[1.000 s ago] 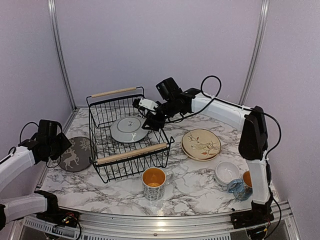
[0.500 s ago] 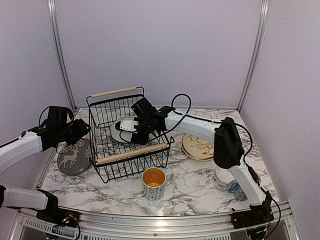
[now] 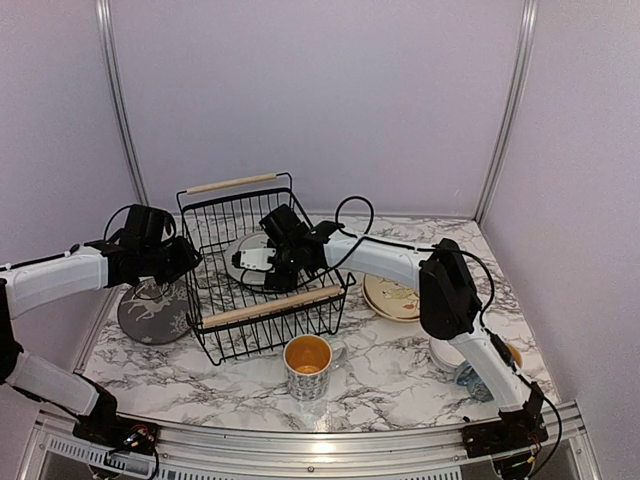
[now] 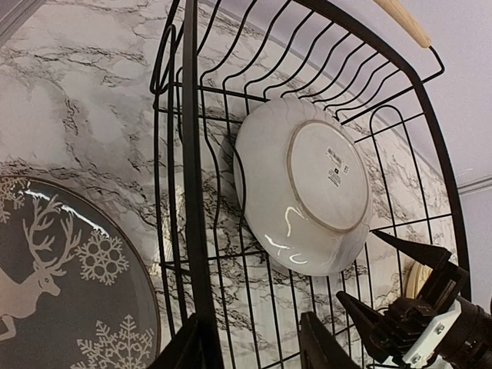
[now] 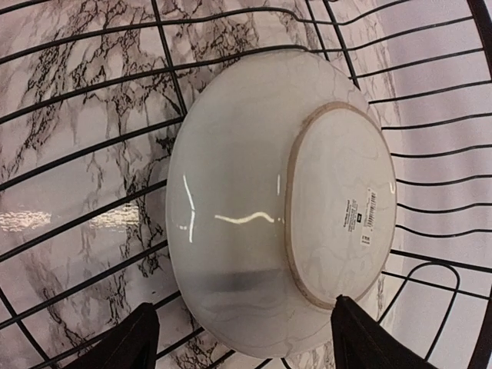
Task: Load the mixed dishes into the dish rack
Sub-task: Grab the plate from the dish rack.
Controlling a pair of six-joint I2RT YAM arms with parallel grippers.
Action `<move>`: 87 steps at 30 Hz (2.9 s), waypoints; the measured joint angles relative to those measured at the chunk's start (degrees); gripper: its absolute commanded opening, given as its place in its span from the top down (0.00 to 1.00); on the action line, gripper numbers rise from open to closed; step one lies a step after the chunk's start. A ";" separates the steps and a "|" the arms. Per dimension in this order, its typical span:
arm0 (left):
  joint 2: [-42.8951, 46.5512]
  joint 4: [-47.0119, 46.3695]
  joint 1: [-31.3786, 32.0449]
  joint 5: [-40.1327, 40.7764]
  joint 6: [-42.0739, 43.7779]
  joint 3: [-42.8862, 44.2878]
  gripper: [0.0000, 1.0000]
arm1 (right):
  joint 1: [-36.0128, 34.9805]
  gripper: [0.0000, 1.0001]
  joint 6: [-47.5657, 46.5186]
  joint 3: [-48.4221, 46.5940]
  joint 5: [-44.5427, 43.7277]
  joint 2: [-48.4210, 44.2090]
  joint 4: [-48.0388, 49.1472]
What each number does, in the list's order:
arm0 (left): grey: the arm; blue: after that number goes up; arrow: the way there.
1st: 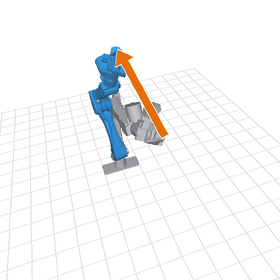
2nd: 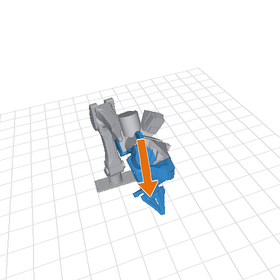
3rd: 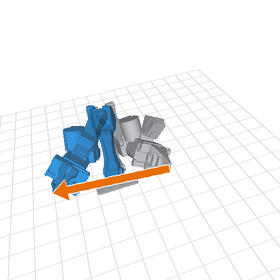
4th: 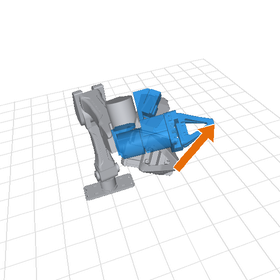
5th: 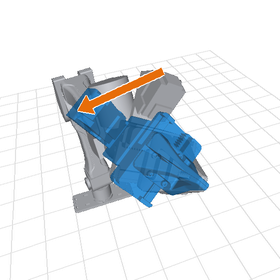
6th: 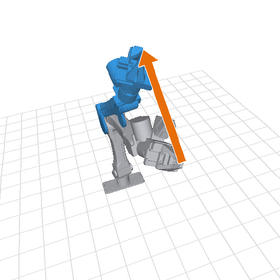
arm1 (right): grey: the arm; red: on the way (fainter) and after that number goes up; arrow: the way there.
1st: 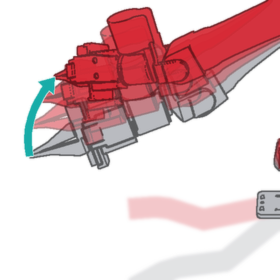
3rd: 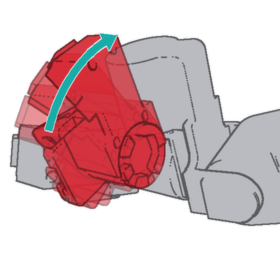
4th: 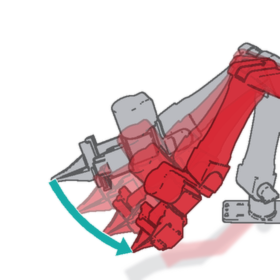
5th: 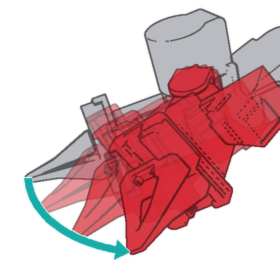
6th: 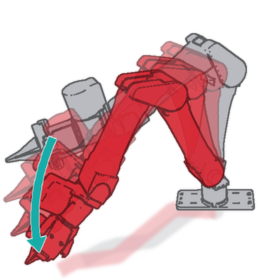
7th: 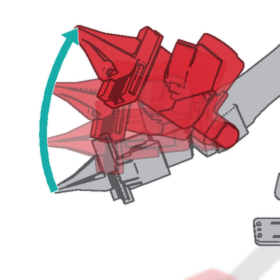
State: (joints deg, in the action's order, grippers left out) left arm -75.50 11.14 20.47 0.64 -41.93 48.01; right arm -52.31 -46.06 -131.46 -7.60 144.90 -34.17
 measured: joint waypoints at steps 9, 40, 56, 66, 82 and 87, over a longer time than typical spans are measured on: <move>-2.21 0.94 2.38 0.48 -0.52 0.76 0.82 | -0.31 0.25 -3.19 0.00 -1.90 2.99 1.33; -3.30 1.95 4.02 3.10 -3.21 1.88 1.00 | -2.86 0.62 -4.81 8.74 -17.31 -0.42 16.87; -3.56 0.96 4.74 3.06 -4.13 1.88 1.00 | -3.26 1.00 -1.95 3.82 -19.23 -0.46 26.82; -3.56 0.66 4.76 2.82 -4.50 1.62 1.00 | 0.74 1.00 9.22 2.47 -10.38 -5.73 18.71; -3.28 -1.75 6.73 0.13 -3.78 0.07 1.00 | 4.57 1.00 24.68 6.05 -14.36 -12.83 16.96; -1.60 -4.17 7.48 2.25 -5.84 -2.54 1.00 | 4.37 1.00 29.46 6.03 -16.06 -13.18 17.38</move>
State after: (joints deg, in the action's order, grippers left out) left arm -77.10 6.96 27.94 2.90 -47.77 45.47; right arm -47.94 -16.60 -125.43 -23.66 131.72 -16.80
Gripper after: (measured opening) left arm 0.077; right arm 0.091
